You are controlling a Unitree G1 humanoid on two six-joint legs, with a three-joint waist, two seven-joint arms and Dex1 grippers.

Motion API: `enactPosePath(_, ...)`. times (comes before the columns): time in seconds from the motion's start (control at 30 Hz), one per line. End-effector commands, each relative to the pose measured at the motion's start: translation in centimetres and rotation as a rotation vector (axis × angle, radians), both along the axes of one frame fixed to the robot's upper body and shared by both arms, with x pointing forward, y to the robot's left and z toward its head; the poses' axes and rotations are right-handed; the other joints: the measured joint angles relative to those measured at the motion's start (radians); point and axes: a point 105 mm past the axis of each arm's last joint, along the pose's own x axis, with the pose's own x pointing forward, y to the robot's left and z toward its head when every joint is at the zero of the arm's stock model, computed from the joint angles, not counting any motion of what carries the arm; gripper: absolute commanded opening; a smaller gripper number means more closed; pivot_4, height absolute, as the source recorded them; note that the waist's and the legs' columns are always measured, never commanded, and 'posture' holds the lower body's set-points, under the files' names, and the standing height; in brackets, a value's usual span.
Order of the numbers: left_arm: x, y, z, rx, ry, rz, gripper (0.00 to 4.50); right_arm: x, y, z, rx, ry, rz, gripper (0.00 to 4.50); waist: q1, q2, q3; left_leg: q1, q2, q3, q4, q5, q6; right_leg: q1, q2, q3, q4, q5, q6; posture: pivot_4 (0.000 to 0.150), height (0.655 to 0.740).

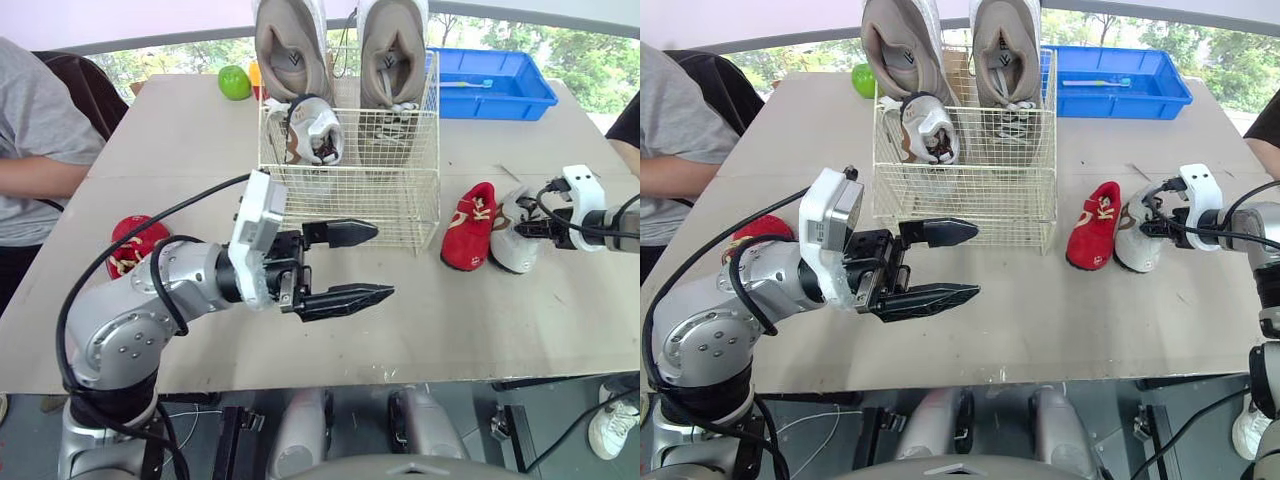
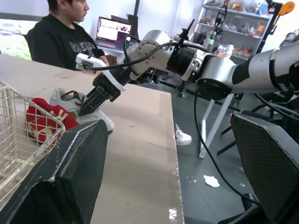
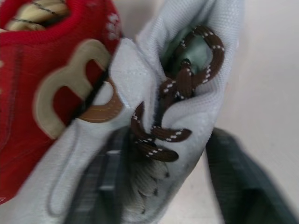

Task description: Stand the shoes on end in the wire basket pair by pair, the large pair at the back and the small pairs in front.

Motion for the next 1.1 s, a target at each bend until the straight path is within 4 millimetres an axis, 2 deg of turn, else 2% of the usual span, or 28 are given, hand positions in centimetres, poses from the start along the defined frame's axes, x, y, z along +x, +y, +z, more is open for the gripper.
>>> enactPosePath(0.03, -1.2, -0.6, 1.0, 0.001, -0.055, -0.024, 4.50, -0.4, -1.5, 1.6, -0.013, -0.059, -0.025, 0.02, -0.001, 0.000, 0.000, 0.000, 0.000, 0.000, 0.000, 0.000, 0.000, 0.000, 0.000, 0.000, 0.000, 0.000, 0.000, 0.150, 0.7400)
enactPosePath(0.13, -0.9, -0.7, 1.2, -0.007, -0.053, -0.021, 4.50, -0.9, -1.7, 3.1, 0.059, -0.131, -0.054, 0.02, 0.004, 0.000, 0.000, 0.000, 0.000, -0.001, 0.000, 0.000, 0.000, 0.000, 0.000, -0.001, 0.000, 0.000, 0.000, 0.150, 0.7400)
enactPosePath(0.23, -0.9, -0.8, 1.3, -0.013, -0.055, -0.015, 4.50, -2.7, -2.2, 6.7, 0.180, -0.320, -0.111, 0.02, 0.009, 0.001, 0.000, -0.001, 0.000, -0.001, -0.001, 0.000, 0.000, 0.000, 0.000, -0.002, 0.000, 0.000, 0.000, 0.150, 0.7400)
enactPosePath(0.27, -0.6, -0.6, 1.3, -0.012, -0.065, -0.002, 4.50, -3.2, -1.5, 8.5, 0.208, -0.417, -0.099, 0.02, 0.008, 0.001, 0.001, -0.001, 0.000, -0.001, -0.001, 0.000, 0.000, 0.000, 0.000, -0.002, 0.000, 0.000, 0.001, 0.150, 0.7400)
enactPosePath(0.33, 0.5, 0.1, 1.6, -0.046, -0.082, 0.066, 4.50, -4.4, 2.3, 12.5, 0.240, -0.631, 0.030, 0.02, -0.007, 0.002, 0.001, 0.000, 0.000, -0.001, -0.002, 0.000, 0.000, -0.001, 0.001, 0.000, 0.000, 0.000, 0.001, 0.150, 0.7400)
enactPosePath(0.4, 1.1, 0.6, 1.9, -0.070, -0.084, 0.102, 4.50, -5.2, 4.5, 14.2, 0.269, -0.724, 0.081, 0.02, -0.017, 0.003, 0.001, 0.002, 0.001, -0.003, -0.004, 0.000, 0.000, -0.002, 0.003, 0.003, 0.001, 0.000, 0.001, 0.150, 0.7400)
enactPosePath(0.43, 1.5, 1.1, 1.8, -0.069, -0.103, 0.139, 4.50, -5.2, 7.3, 16.4, 0.312, -0.856, 0.128, 0.02, -0.021, 0.003, 0.001, 0.005, 0.001, -0.003, -0.007, 0.000, 0.000, -0.001, 0.005, 0.005, 0.001, 0.000, 0.001, 0.150, 0.7400)
enactPosePath(0.5, 1.9, 2.2, 1.6, -0.089, -0.089, 0.193, 4.50, -5.6, 12.5, 19.8, 0.380, -1.049, 0.198, 0.02, -0.038, 0.003, 0.001, 0.008, 0.002, -0.003, -0.008, 0.000, -0.001, -0.001, 0.007, 0.007, 0.001, 0.000, 0.000, 0.150, 0.7400)
enactPosePath(0.53, 1.9, 2.5, 1.6, -0.098, -0.081, 0.205, 4.50, -5.8, 13.9, 20.6, 0.404, -1.097, 0.208, 0.02, -0.045, 0.004, 0.001, 0.010, 0.003, -0.002, -0.010, 0.000, -0.001, -0.001, 0.008, 0.010, 0.001, 0.001, 0.000, 0.150, 0.7400)
enactPosePath(0.6, 1.7, 3.3, 1.4, -0.125, -0.074, 0.241, 4.50, -5.1, 17.4, 20.3, 0.245, -1.211, 0.236, 0.02, -0.043, 0.004, 0.001, 0.013, 0.002, -0.004, -0.013, 0.000, -0.001, -0.001, 0.011, 0.013, 0.002, 0.001, -0.002, 0.150, 0.7400)
enactPosePath(0.67, 1.7, 3.8, 1.2, -0.137, -0.067, 0.262, 4.50, -5.0, 19.7, 19.6, 0.134, -1.307, 0.275, 0.02, -0.028, 0.002, 0.000, 0.013, 0.004, -0.004, -0.014, 0.000, -0.001, -0.001, 0.012, 0.010, 0.001, 0.001, -0.002, 0.150, 0.7400)
enactPosePath(0.73, 1.5, 4.4, 0.6, -0.094, -0.074, 0.268, 4.50, -4.3, 20.6, 19.3, 0.196, -1.377, 0.211, 0.02, -0.015, 0.001, 0.000, 0.010, 0.003, -0.002, -0.015, 0.000, -0.001, -0.002, 0.010, 0.008, 0.000, 0.000, -0.003, 0.150, 0.7400)
enactPosePath(0.87, 1.2, 5.6, 0.4, -0.079, -0.094, 0.322, 4.50, -3.5, 21.6, 17.1, 0.125, -1.488, 0.125, 0.02, -0.008, 0.001, 0.000, -0.001, 0.002, 0.000, -0.012, 0.002, -0.004, -0.013, 0.004, 0.011, 0.001, 0.001, -0.002, 0.150, 0.7400)
enactPosePath(0.97, 0.8, 5.9, 0.2, -0.070, -0.094, 0.335, 4.50, -3.1, 22.0, 15.6, 0.082, -1.497, 0.132, 0.02, -0.008, 0.000, -0.001, -0.002, 0.000, 0.002, -0.011, 0.003, -0.006, -0.014, -0.001, 0.011, 0.001, 0.001, -0.002, 0.150, 0.7400)
enactPosePath(1.1, -0.1, 6.3, 0.1, -0.094, -0.109, 0.367, 4.50, -1.8, 22.8, 11.2, 0.022, -1.381, 0.152, 0.02, -0.010, -0.001, -0.002, 0.001, 0.001, 0.002, -0.011, 0.001, -0.002, -0.012, 0.000, 0.011, 0.001, 0.000, -0.003, 0.150, 0.7400)
